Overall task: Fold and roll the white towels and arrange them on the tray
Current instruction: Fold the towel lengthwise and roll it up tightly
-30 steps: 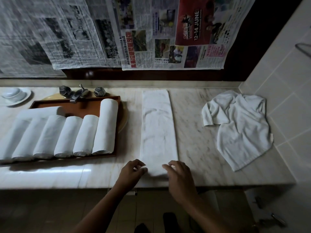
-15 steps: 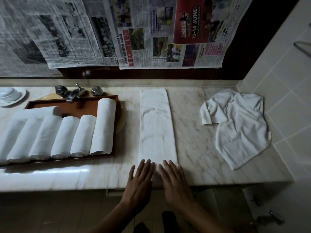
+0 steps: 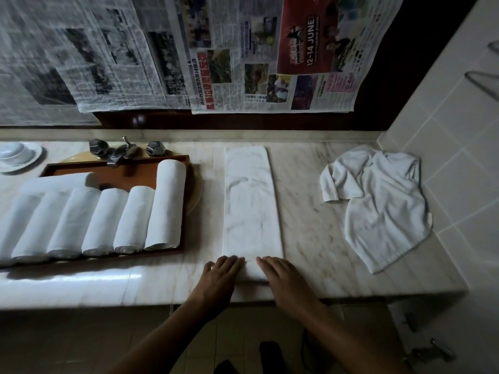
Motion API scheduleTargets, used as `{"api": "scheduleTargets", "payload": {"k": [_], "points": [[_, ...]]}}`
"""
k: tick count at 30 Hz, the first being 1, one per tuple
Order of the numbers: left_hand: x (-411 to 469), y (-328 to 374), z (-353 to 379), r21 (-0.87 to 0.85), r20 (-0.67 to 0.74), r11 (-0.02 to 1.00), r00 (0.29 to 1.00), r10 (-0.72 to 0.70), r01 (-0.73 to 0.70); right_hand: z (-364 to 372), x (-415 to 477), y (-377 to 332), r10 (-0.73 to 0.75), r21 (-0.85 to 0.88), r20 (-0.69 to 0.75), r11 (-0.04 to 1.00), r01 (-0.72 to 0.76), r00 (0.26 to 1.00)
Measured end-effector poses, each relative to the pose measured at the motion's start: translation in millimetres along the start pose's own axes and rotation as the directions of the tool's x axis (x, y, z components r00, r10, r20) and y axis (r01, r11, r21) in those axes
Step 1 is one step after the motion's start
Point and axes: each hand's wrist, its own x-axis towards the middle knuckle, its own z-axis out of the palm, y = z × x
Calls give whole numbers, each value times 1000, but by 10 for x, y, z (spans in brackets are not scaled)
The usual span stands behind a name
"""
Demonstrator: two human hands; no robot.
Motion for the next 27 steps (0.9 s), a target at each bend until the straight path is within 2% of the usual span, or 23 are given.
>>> {"api": "scheduleTargets", "payload": {"k": [5, 7, 13, 15, 18, 21, 25, 27], "points": [[-196, -23, 12, -14, -96, 997, 993, 71, -73, -72, -191, -48, 10, 136, -50, 991, -3, 999], [-257, -33, 33, -81, -120, 993, 990, 76, -86, -89, -275, -61, 21, 166, -58, 986, -11, 998], [-345, -38, 53, -285, -208, 956, 978, 14, -75, -167, -352, -43, 98, 206, -70, 975, -82, 993], [-327, -59, 47, -303, -220, 951, 976, -8, -61, -191, -324, -24, 121, 211, -78, 972, -103, 990], [-306, -90, -12, -334, -203, 942, 978, -54, -17, -247, -278, -16, 207, 285, -61, 941, -182, 976], [-301, -123, -109, -469, -149, 882, 980, -135, 51, -291, -259, -25, 236, 355, -71, 914, -197, 969], [-262, -187, -200, -614, -59, 775, 971, -232, 148, -173, -216, 17, 220, 326, -152, 931, -161, 963], [-234, -199, -230, -659, -34, 728, 959, -282, 191, -140, -184, -29, 243, 249, -219, 950, -187, 945]]}}
